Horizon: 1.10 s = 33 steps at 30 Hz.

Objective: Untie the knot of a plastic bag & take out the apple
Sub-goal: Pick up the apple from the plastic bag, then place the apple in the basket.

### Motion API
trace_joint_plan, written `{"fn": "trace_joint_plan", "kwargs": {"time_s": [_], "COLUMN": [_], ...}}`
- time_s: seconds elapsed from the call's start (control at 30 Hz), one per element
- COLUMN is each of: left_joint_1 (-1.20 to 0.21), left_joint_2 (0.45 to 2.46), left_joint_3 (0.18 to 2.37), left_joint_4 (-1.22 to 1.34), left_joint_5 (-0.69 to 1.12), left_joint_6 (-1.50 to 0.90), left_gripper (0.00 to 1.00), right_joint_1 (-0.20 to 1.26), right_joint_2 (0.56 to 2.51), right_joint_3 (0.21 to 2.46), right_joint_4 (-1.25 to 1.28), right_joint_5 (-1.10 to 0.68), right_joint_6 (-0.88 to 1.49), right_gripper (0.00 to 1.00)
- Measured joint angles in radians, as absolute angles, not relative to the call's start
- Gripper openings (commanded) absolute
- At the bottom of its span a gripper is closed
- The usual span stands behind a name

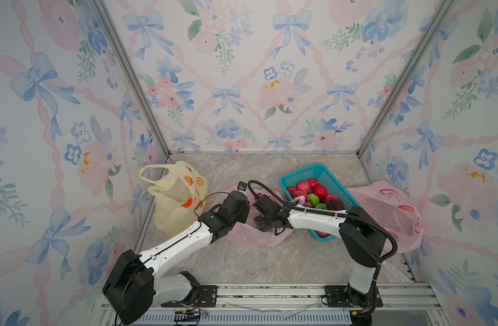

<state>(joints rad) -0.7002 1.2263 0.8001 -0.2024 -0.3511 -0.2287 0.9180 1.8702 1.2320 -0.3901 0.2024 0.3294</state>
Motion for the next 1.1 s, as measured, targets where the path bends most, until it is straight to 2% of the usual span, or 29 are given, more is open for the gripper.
{"fn": "trace_joint_plan", "kwargs": {"time_s": [0.1, 0.23, 0.8, 0.93, 1.1], "left_joint_1": [-0.700, -0.693, -0.672, -0.670, -0.665], "left_joint_2": [1.226, 1.240, 1.317, 1.327, 1.337], "left_joint_3": [0.800, 0.800, 0.836, 0.844, 0.873], "left_joint_4": [-0.202, -0.193, -0.136, -0.117, -0.102], "left_joint_5": [-0.351, -0.351, -0.324, -0.317, -0.336], "left_joint_6": [-0.229, -0.229, -0.233, -0.232, -0.230], "left_gripper": [0.13, 0.13, 0.13, 0.14, 0.16], "right_joint_1": [0.915, 0.902, 0.780, 0.726, 0.617], "right_joint_2": [1.861, 1.815, 1.331, 1.235, 1.075], "right_joint_3": [1.232, 1.222, 1.029, 0.997, 0.976], "right_joint_4": [-0.392, -0.382, -0.067, -0.055, -0.097], "right_joint_5": [0.186, 0.125, -0.229, -0.212, -0.071], "right_joint_6": [0.332, 0.328, 0.299, 0.284, 0.266], "right_gripper": [0.52, 0.49, 0.49, 0.50, 0.50]}}
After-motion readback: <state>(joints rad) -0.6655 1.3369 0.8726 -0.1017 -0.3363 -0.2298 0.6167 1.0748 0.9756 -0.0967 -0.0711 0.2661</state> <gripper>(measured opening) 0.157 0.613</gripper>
